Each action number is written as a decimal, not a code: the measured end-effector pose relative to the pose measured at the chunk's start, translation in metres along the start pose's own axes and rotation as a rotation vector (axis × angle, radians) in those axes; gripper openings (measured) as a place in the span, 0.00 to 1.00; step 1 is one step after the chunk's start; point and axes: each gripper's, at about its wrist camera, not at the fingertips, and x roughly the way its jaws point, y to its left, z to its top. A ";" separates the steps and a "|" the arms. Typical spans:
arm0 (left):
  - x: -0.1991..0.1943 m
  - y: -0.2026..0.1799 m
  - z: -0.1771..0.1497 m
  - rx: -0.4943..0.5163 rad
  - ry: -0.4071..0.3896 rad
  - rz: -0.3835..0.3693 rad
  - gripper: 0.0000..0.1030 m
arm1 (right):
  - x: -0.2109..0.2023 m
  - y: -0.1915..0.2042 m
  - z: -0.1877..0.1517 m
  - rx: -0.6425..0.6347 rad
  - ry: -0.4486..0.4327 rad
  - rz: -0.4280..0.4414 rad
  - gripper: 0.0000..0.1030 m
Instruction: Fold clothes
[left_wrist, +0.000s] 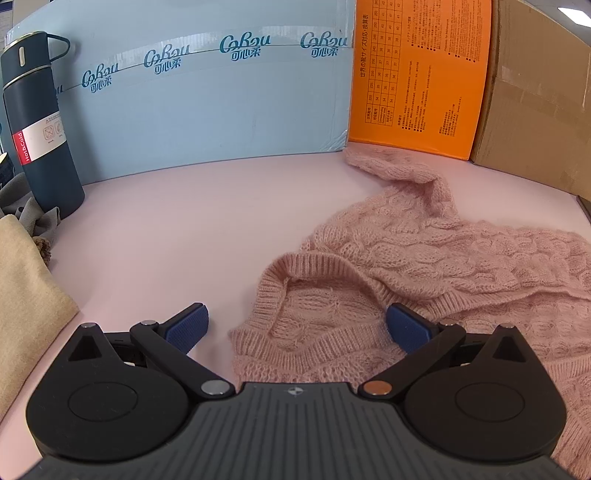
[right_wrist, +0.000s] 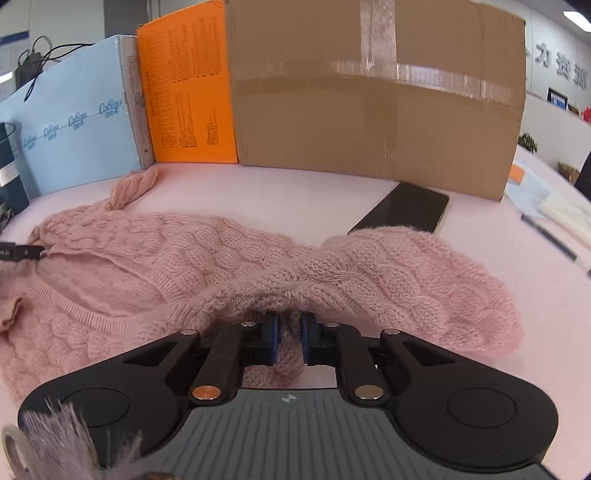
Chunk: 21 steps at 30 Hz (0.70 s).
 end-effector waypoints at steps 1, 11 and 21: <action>0.000 0.000 0.000 0.000 0.000 0.002 1.00 | -0.013 -0.002 -0.002 -0.010 -0.010 -0.008 0.11; -0.005 0.001 -0.003 -0.002 0.000 0.023 1.00 | -0.121 -0.058 -0.067 0.079 -0.008 -0.180 0.14; -0.064 0.040 -0.016 0.047 -0.071 -0.059 1.00 | -0.147 -0.071 -0.092 0.159 -0.220 -0.182 0.59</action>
